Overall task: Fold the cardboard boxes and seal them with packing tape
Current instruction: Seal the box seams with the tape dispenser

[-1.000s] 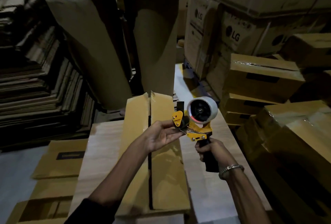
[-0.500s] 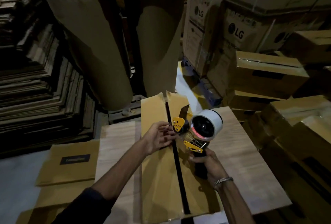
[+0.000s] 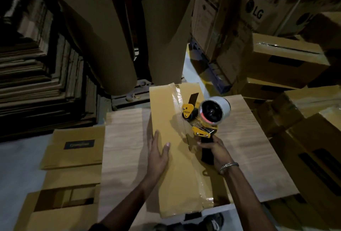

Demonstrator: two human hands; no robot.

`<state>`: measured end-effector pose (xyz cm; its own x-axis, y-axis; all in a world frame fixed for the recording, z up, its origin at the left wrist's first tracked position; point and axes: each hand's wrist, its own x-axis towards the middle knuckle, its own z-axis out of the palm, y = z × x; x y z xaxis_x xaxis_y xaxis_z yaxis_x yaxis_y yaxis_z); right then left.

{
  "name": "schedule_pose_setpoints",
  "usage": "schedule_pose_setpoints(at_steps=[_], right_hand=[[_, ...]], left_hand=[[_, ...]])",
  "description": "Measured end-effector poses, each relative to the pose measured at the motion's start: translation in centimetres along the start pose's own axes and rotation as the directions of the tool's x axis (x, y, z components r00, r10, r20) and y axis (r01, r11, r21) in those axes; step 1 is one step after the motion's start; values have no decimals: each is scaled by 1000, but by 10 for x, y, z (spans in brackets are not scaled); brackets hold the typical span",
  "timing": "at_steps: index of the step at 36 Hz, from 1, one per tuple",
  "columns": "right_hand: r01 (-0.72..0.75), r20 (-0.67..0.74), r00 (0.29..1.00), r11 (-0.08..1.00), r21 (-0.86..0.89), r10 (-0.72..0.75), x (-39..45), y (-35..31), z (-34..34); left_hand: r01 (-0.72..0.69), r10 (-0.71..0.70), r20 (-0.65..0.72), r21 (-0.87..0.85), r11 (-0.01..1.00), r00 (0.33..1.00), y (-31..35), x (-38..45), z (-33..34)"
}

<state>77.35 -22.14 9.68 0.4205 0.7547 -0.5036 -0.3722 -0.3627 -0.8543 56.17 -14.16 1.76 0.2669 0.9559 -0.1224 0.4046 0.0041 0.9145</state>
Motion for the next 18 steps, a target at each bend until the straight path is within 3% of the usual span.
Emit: schedule_pose_setpoints(at_steps=[9,15,18], right_hand=[[-14,5,1000,1000,-28,14,4,-7,-25],[-6,32,999,998,-62,8,-2,-9,-48],[15,77,997,996,-87,-9,-7,-17,-58]], left_hand=[[60,-68,-80,-99,993,994,24,-82,52],[204,-213,-118,-85,975,970,40,-105,67],[67,-54,-228,50,997,972,53,-83,61]])
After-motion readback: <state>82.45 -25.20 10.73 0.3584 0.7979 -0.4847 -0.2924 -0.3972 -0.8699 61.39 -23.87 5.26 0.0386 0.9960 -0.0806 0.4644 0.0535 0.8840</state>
